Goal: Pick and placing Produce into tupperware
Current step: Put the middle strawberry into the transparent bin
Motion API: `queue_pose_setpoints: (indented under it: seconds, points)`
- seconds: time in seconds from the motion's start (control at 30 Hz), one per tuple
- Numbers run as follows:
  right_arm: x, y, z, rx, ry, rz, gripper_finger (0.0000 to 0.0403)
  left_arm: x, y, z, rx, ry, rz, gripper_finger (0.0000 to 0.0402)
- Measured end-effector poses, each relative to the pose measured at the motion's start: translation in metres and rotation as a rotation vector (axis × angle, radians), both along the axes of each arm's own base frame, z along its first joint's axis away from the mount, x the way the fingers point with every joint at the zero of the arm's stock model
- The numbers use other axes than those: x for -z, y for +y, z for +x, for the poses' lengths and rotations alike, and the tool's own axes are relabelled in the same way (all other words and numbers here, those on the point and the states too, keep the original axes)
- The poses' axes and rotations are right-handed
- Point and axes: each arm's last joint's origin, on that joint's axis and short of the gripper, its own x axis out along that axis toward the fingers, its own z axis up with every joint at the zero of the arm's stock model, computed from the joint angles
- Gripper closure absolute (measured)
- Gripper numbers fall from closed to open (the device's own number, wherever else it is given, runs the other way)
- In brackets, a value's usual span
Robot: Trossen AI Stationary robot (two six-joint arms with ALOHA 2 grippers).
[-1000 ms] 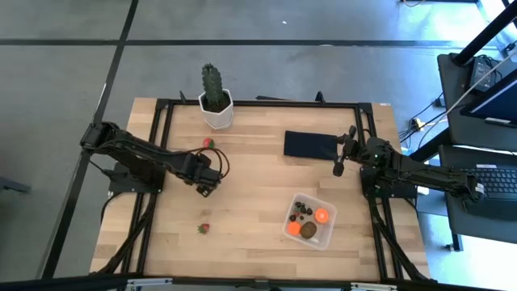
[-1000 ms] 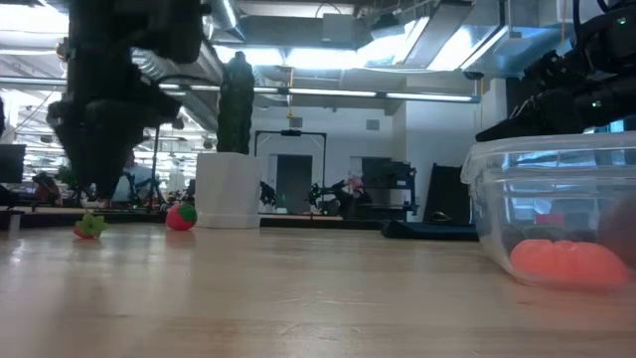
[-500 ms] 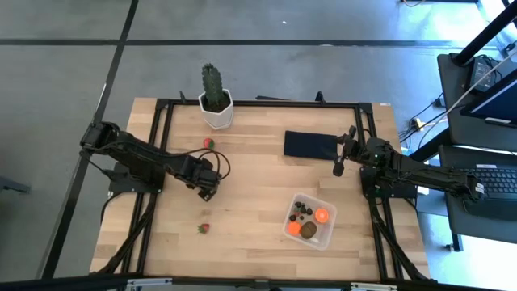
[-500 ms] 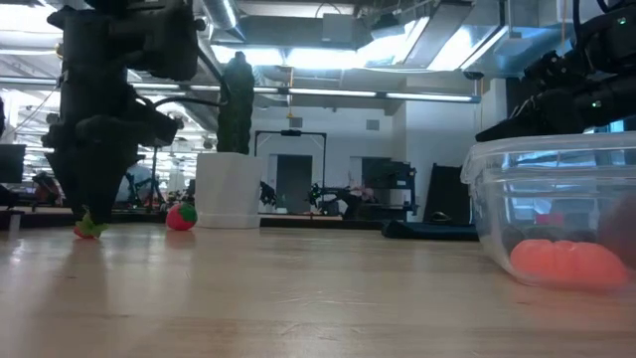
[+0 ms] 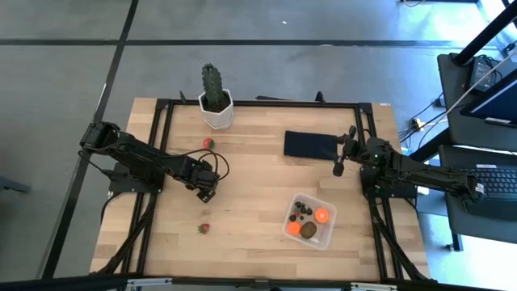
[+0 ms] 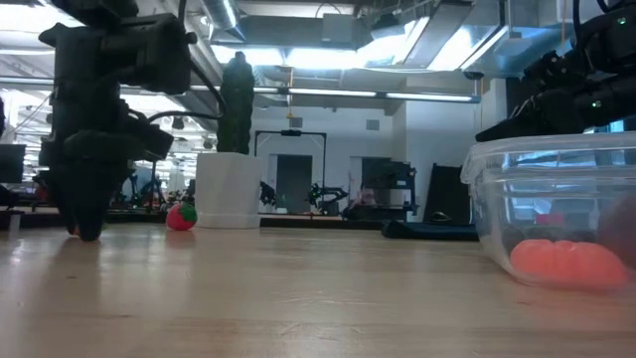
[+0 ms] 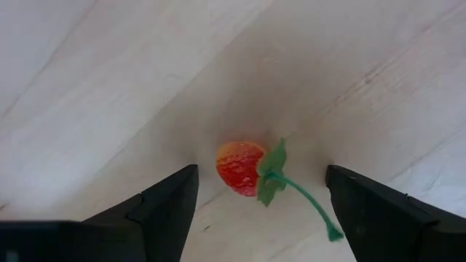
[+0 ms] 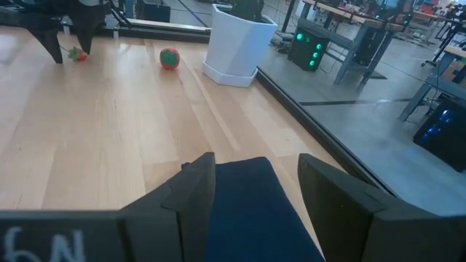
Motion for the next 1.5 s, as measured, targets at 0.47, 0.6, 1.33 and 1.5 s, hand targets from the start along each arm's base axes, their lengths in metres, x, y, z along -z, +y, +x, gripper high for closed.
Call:
queue_pose_setpoints:
  seconds: [0.47, 0.6, 1.33, 1.5]
  points:
    - [0.0000, 0.0000, 0.0000, 0.000, 0.001, -0.002, 0.0205, 0.0000, 0.0036, 0.0017, 0.012, -0.017, 0.043, 0.0144]
    - [0.0000, 0.0000, 0.0000, 0.000, 0.001, -0.002, 0.0205, 0.0000, 0.0042, 0.0017, 0.010, -0.019, 0.061, 0.0144]
    - [0.0000, 0.0000, 0.0000, -0.001, 0.001, -0.002, 0.0205, 0.0002, 0.0032, 0.0016, 0.006, -0.014, 0.025, 0.0188]
    - [0.0000, 0.0000, 0.0000, 0.000, 0.001, -0.002, 0.0205, 0.0003, 0.0030, 0.0030, 0.010, -0.028, 0.023, 0.0208]
